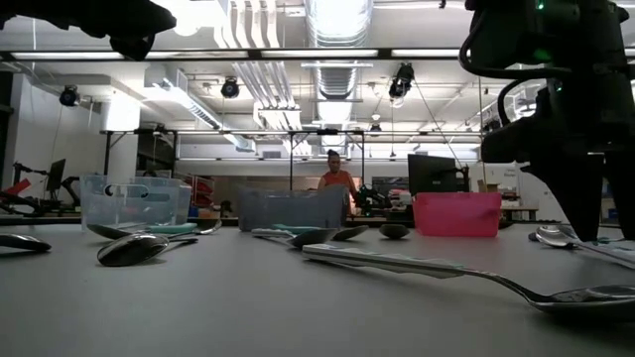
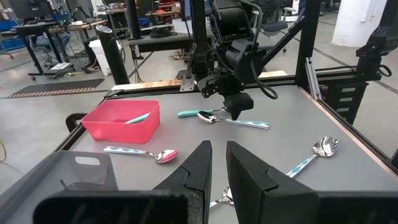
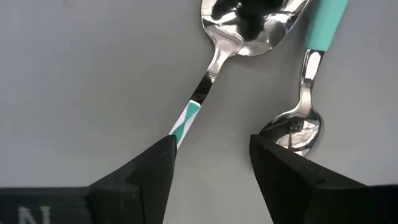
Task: Sort silverware by color (type)
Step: Put the middle right blue patterned spoon into the black bin
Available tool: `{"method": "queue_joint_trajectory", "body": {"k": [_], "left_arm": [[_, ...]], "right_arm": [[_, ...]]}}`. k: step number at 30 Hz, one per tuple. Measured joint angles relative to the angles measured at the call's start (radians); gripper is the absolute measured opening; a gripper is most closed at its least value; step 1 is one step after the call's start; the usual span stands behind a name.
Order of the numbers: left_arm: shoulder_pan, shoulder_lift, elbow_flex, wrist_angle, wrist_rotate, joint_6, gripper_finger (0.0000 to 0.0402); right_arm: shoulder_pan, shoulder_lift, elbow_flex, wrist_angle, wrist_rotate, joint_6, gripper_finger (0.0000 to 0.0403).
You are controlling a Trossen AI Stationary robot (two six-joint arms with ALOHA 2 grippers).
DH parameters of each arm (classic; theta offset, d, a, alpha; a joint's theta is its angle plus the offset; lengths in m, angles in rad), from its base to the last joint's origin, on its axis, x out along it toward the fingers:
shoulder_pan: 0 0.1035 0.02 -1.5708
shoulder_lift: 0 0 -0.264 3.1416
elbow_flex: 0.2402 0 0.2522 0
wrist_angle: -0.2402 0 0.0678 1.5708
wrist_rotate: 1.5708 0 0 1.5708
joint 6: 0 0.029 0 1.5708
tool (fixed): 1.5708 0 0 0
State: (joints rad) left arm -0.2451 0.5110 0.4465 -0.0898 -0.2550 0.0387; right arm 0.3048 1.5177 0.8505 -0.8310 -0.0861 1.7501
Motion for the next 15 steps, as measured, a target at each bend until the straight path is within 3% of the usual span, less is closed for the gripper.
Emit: {"method": "queue_joint_trajectory", "body": {"k": [9,15], "left_arm": [[0.000,0.002,0.000,0.000,0.000,0.000,0.0031],[0.000,0.004,0.000,0.000,0.000,0.000,0.0031]], "right_arm": [[-0.012,0.009,-0.005,0.033,0.104,-0.007,0.0201],[-0.018,0.036,-0.005,0.084,0.096,-0.020,0.0201]]}}
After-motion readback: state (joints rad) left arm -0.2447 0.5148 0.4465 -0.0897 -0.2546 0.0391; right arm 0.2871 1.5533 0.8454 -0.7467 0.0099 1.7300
